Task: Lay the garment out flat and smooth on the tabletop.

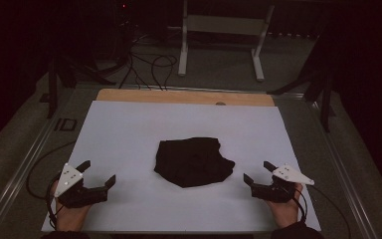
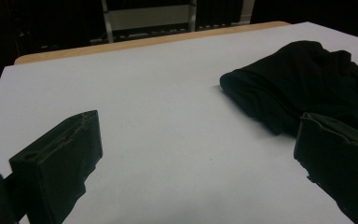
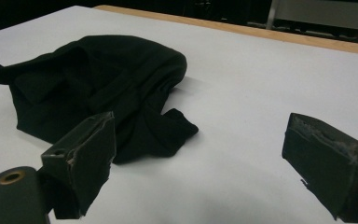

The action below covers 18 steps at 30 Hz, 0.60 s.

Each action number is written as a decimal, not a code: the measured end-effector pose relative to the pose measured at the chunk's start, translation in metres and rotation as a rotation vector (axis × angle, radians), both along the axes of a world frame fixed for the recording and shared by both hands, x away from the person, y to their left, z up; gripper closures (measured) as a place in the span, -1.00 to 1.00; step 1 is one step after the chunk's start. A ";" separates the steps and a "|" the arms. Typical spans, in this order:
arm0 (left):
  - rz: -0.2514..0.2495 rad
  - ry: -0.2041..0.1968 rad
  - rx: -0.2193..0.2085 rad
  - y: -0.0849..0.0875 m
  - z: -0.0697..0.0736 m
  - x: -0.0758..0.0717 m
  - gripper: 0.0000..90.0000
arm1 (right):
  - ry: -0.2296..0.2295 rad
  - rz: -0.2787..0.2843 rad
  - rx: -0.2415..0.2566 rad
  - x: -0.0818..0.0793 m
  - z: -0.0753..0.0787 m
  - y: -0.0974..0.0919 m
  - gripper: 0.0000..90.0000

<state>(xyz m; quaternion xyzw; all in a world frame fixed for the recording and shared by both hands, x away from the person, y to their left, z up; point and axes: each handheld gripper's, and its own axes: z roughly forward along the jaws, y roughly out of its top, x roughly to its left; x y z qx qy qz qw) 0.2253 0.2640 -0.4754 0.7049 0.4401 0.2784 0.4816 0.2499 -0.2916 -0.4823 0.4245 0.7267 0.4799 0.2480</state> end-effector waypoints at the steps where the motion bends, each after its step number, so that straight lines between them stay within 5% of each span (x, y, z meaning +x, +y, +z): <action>1: 0.001 -0.002 -0.002 0.000 0.000 0.000 -0.98 | -0.001 0.000 -0.001 0.000 0.000 0.000 -0.79; 18: 0.004 -0.025 -0.014 -0.008 -0.002 0.005 -0.97 | 0.005 0.020 0.030 0.006 -0.002 0.000 -0.75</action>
